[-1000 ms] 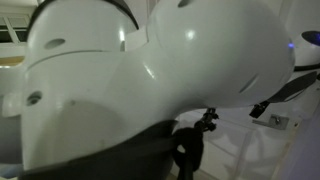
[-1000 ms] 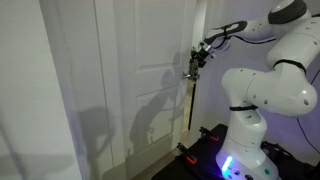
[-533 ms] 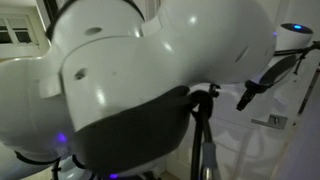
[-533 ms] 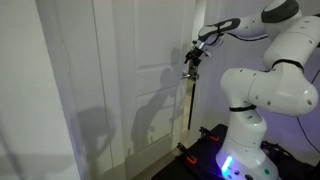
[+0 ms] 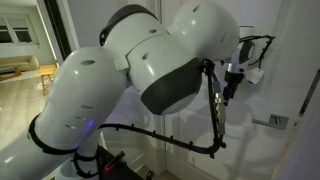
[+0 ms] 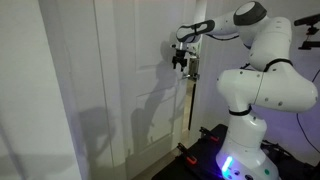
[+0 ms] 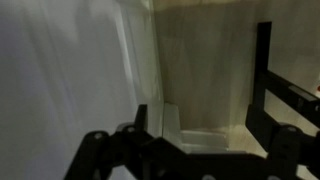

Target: Close the door.

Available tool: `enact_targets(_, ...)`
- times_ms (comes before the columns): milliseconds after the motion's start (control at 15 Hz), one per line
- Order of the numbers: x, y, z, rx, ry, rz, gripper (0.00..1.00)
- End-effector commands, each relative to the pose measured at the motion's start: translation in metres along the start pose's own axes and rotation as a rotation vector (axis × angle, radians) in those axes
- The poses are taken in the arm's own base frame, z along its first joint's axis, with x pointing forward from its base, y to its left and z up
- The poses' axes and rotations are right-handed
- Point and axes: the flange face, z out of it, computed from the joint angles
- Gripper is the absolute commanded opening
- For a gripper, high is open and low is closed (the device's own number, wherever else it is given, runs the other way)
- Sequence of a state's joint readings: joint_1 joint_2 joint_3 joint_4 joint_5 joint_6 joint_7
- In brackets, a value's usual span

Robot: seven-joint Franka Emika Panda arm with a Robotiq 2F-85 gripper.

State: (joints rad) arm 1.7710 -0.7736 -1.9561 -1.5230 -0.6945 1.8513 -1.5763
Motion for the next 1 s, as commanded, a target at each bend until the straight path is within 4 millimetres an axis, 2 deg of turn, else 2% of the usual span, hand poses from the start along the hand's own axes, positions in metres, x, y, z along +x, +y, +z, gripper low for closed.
enact_targets(0, -0.029, 0.003, 0.001, 0.111, -0.142, 0.006, 1.00)
enact_targets(200, -0.054, -0.005, 0.002, 0.195, -0.201, 0.020, 1.00)
enact_targets(333, -0.074, -0.011, 0.005, 0.198, -0.175, 0.032, 1.00)
enact_targets(800, -0.135, -0.026, 0.027, -0.020, 0.034, 0.046, 1.00)
enact_targets(933, -0.145, -0.026, 0.036, -0.103, 0.077, 0.023, 1.00)
